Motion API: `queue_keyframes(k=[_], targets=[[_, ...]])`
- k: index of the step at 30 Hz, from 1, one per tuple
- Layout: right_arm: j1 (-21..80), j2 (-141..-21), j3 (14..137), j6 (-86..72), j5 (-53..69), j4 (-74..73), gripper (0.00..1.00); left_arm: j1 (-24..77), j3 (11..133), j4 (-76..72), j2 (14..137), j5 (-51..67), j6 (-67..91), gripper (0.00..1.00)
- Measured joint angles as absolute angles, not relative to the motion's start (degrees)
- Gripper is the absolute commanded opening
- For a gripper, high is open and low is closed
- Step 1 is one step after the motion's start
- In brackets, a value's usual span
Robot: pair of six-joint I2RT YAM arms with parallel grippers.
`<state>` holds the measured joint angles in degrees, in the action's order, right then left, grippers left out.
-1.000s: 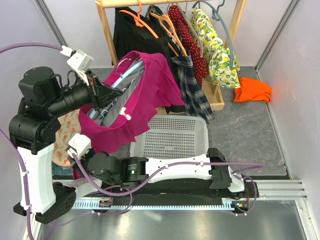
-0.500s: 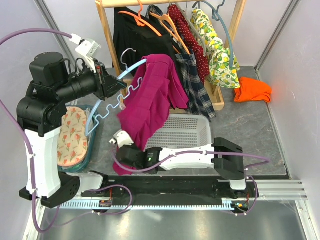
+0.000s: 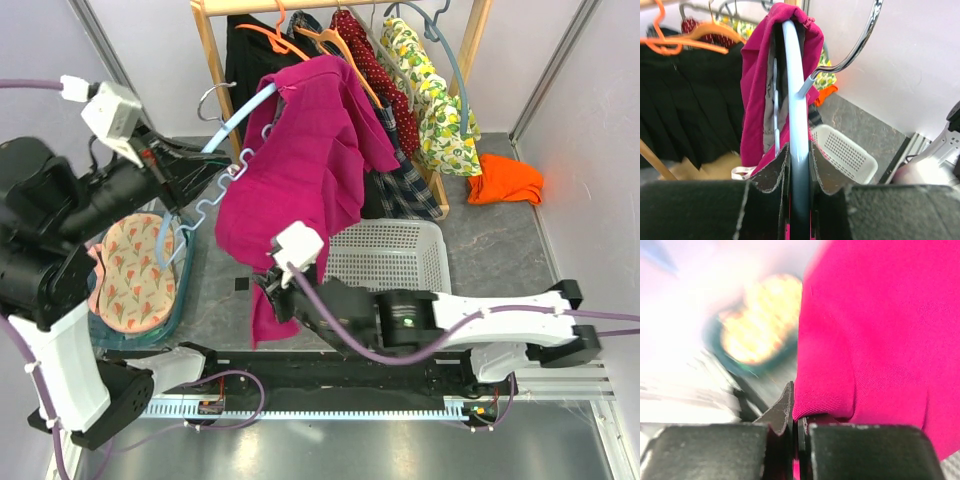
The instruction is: Remove the skirt from the hanger
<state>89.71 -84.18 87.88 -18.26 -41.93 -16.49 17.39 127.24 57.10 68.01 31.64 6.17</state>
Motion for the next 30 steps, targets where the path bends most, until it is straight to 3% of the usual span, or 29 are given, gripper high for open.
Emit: queue_keyframes(k=[7, 11, 13, 18, 30], targets=[[93.3, -78.7, 93.1, -8.5, -52.2, -9.9, 0.0, 17.4, 129.7, 55.9, 65.6, 31.6, 5.1, 0.02], [92.4, -75.9, 88.1, -2.9, -62.9, -5.8, 0.0, 17.4, 130.5, 55.3, 65.1, 31.9, 5.1, 0.02], [91.2, -74.1, 84.1, 0.3, -67.4, -3.1, 0.08, 17.4, 130.5, 55.2, 65.2, 32.2, 5.1, 0.02], [85.5, -69.4, 79.8, 9.3, -73.1, 3.9, 0.11, 17.4, 130.0, 55.4, 66.2, 34.2, 5.1, 0.02], [76.3, -62.9, 81.6, 20.3, -76.1, 15.7, 0.09, 17.4, 111.4, 64.5, 62.2, 40.6, 0.7, 0.02]])
